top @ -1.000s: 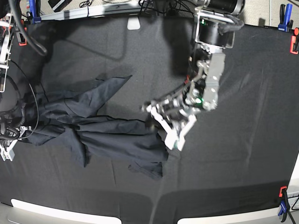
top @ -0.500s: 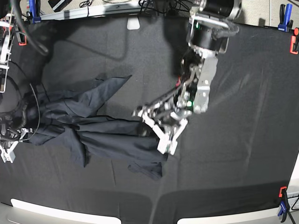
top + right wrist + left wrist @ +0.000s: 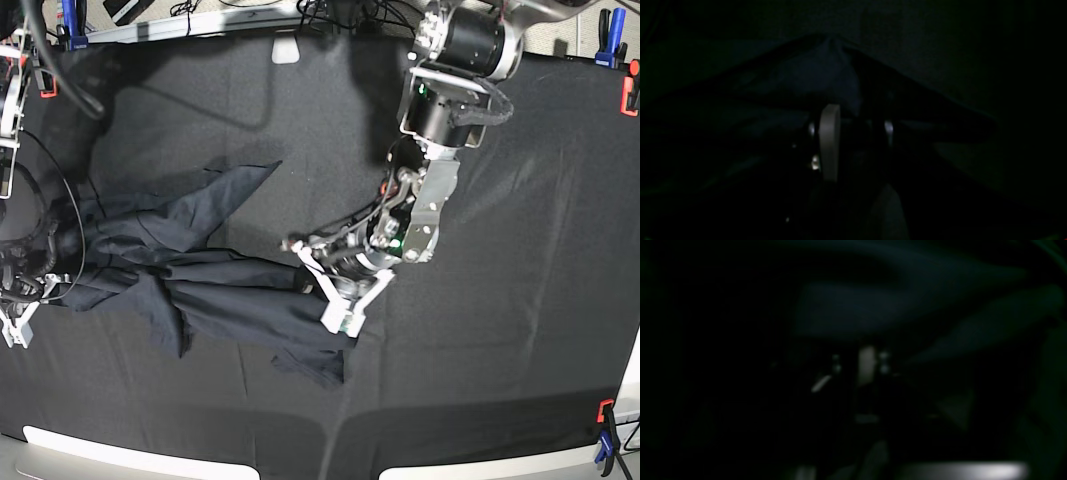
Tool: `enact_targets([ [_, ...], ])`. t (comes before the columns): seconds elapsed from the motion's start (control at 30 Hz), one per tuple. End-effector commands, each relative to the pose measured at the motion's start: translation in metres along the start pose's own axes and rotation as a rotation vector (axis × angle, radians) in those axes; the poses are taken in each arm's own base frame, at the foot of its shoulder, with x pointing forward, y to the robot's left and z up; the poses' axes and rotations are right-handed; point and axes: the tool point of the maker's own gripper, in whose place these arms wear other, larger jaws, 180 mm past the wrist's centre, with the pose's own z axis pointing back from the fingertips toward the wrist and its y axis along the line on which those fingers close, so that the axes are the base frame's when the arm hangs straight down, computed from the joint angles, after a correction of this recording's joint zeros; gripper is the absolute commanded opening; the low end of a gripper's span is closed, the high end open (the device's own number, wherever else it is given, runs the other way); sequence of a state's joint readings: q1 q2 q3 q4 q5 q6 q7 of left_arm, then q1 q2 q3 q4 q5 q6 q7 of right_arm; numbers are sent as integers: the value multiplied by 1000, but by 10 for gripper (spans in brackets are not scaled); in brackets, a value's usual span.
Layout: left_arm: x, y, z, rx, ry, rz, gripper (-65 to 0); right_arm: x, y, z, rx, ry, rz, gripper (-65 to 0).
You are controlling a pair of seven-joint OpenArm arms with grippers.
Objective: Layout the t-shirt on the table in an organized manner, then fold the t-shirt properly
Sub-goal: 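Drag the held fabric with the left gripper away from the shirt body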
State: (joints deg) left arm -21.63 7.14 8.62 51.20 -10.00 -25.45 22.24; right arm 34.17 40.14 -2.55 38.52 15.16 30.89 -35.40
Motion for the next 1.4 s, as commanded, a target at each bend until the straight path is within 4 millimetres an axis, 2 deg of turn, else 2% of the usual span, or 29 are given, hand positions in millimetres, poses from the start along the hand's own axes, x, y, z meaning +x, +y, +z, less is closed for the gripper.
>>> enact_targets([
  [0.0,33,-16,-4,-46,-88,-19,-650,24,-14,13,-20,-68,-1,-487],
  [0.2,45,-23,4,-72,-82,9,-650,24,-14,13,-20,-68,-1,-488],
  [0.27,55,-24,13,-67,-88,-26,-650,25,-14,13,-20,-71,-1,-487],
  [0.33,73,-19,31,-30,-149,-60,-650,25,-14,13,-20,-71,0,-487],
  [0.43,102,10,73,130,-258,-108,-650,25,-14,13,-20,-72,0,-488],
  [0.53,113,45,116,324,-288,-217,-650,28,-14,15,-20,-80,6,-488],
  [0.7,89,102,158,547,-191,-328,-650,45,1,25,29,-106,74,-488],
  [0.77,82,113,167,573,-177,-323,-650,56,14,32,85,-135,104,-488],
  [0.87,73,107,163,513,-182,-258,-650,71,29,42,140,-174,129,-488],
  [0.9,70,100,159,473,-184,-242,-628,74,31,45,149,-180,130,-488],
  [0.97,66,80,149,373,-184,-220,-449,78,35,49,158,-188,138,-488],
  [1.0,64,69,143,322,-187,-214,-384,80,36,50,158,-190,143,-488],
  [1.03,62,58,138,276,-187,-202,-365,81,36,51,158,-190,146,-488],
  [1.13,55,28,118,174,-189,-158,-366,82,37,52,159,-195,147,-488],
  [1.23,40,10,93,148,-139,-157,-366,81,37,52,159,-189,147,-488],
  [1.3,30,8,77,151,-91,-162,-366,80,37,51,158,-183,148,-488],
  [1.37,23,17,63,180,-55,-124,-366,79,37,51,158,-176,149,-488],
])
